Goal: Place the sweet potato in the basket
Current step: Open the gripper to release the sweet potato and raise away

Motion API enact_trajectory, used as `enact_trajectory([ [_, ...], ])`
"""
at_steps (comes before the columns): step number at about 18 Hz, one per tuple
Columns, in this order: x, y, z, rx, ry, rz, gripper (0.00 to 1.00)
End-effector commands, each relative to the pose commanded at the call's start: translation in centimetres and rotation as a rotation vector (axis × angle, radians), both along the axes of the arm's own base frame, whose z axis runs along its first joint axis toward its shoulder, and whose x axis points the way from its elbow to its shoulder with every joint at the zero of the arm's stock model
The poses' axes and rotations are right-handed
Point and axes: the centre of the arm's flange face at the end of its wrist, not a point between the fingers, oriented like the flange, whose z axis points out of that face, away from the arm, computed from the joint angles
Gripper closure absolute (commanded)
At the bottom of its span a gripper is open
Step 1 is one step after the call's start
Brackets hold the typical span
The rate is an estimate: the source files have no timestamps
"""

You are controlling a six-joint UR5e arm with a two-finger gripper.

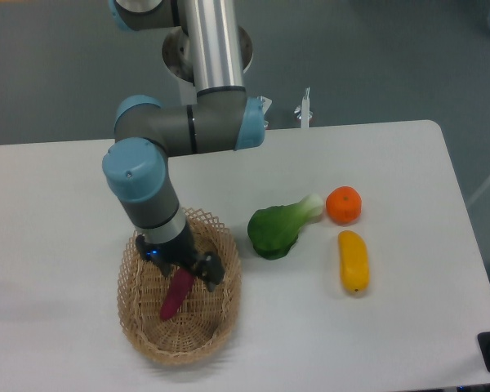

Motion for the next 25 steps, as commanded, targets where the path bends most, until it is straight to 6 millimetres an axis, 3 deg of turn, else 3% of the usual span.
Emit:
enact_trajectory([
  [2, -2.5, -2.4, 2.5, 0.002, 0.022, -0.021, 0.00],
  [5, -5.9, -5.6, 4.5, -0.028, 0.008, -0.050, 0.00],
  [12, -10.2, -12.0, 9.3, -0.149, 0.027, -0.255, 0.00],
  [15, -12.3, -14.9, 10.1, -0.156, -0.006, -0.303, 0.00],
  [20, -12.9, -17.1, 11.3, -0.151, -0.013, -0.373, 0.00],
  [25, -13.0, -17.2, 11.2, -0.147, -0.017, -0.370, 0.00],
])
